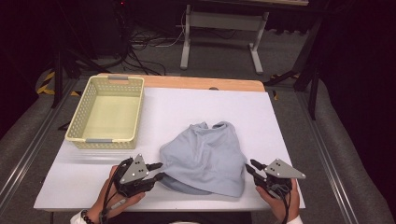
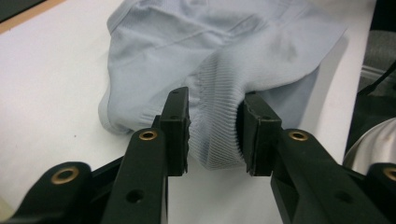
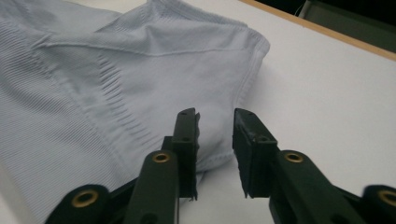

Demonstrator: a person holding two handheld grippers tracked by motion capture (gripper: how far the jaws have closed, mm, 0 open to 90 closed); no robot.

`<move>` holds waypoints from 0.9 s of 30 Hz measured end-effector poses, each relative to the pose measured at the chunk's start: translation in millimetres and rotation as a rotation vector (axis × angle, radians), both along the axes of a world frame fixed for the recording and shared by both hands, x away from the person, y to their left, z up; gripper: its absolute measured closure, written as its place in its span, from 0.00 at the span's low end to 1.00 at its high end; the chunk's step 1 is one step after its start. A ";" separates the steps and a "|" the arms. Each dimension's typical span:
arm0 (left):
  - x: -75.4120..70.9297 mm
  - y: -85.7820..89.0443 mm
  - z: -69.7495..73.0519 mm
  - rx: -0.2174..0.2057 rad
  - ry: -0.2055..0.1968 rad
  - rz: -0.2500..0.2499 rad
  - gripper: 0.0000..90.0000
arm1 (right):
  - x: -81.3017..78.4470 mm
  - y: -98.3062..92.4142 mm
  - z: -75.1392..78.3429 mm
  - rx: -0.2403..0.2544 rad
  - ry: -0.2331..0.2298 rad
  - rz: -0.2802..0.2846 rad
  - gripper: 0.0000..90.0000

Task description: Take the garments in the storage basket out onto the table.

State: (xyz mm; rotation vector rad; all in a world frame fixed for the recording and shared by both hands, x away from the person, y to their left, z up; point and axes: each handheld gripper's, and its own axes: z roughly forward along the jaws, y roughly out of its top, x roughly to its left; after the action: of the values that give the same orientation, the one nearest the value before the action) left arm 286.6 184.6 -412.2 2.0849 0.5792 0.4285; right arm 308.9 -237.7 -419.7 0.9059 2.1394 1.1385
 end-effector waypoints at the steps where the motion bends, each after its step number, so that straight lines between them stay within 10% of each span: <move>1: -0.1 -0.5 0.2 0.001 0.001 0.003 0.76 | 4.5 1.0 -0.8 0.005 -0.008 0.004 0.75; 12: 10.6 -7.2 -9.0 0.011 0.036 -0.029 0.87 | 77.1 3.7 1.6 0.049 -0.057 -0.055 0.70; 20: 16.1 -8.3 -14.7 0.028 0.058 -0.047 0.89 | 119.9 12.1 5.3 0.095 0.006 -0.078 0.63; 27: 13.3 -2.7 3.5 -0.021 0.019 -0.043 0.80 | 141.9 28.6 -8.5 0.043 0.103 -0.055 0.50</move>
State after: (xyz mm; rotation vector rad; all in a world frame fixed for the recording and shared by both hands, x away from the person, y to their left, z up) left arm 299.9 181.9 -408.7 2.0793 0.5465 0.3762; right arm 450.9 -209.0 -428.2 1.0566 2.1649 1.1368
